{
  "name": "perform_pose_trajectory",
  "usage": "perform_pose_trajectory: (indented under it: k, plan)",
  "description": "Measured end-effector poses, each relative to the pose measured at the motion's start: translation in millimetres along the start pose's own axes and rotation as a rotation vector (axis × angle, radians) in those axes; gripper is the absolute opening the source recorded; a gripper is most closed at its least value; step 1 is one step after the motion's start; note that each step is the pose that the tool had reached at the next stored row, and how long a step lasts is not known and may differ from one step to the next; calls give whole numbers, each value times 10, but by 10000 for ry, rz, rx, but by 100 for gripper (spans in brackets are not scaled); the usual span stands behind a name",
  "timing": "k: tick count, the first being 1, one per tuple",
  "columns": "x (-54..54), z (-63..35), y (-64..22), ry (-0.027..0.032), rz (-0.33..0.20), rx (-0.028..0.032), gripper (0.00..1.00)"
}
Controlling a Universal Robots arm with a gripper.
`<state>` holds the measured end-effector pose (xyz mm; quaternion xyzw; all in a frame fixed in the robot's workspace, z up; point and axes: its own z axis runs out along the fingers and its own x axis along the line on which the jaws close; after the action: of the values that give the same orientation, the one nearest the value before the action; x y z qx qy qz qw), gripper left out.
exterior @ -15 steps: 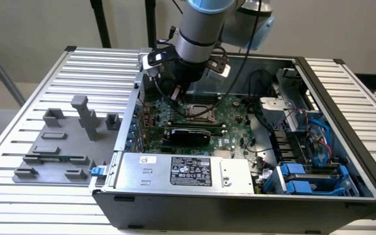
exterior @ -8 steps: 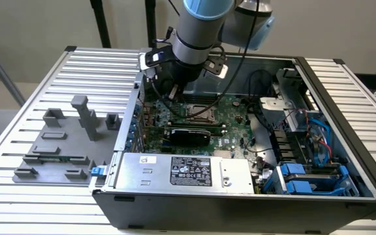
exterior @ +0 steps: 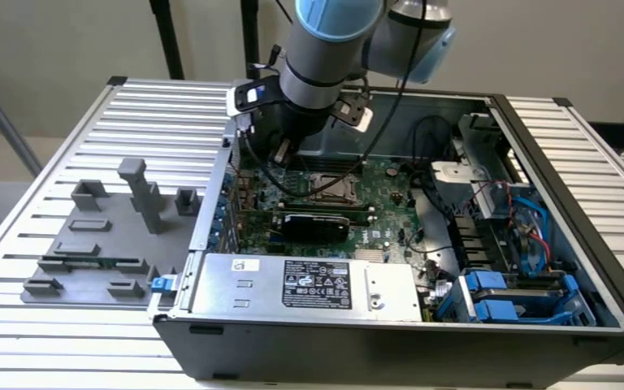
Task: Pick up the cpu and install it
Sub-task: 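Install the first cpu locking lever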
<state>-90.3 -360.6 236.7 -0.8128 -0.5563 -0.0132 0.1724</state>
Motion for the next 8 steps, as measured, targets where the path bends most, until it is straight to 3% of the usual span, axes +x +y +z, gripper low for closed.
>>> perform_pose_trajectory:
  k: [2,3,8]
  plan:
    - [-7,3,-17,87,72,7,11]
    - [-11,5,-26,186,96,36,11]
    - [-25,11,-59,828,200,233,11]
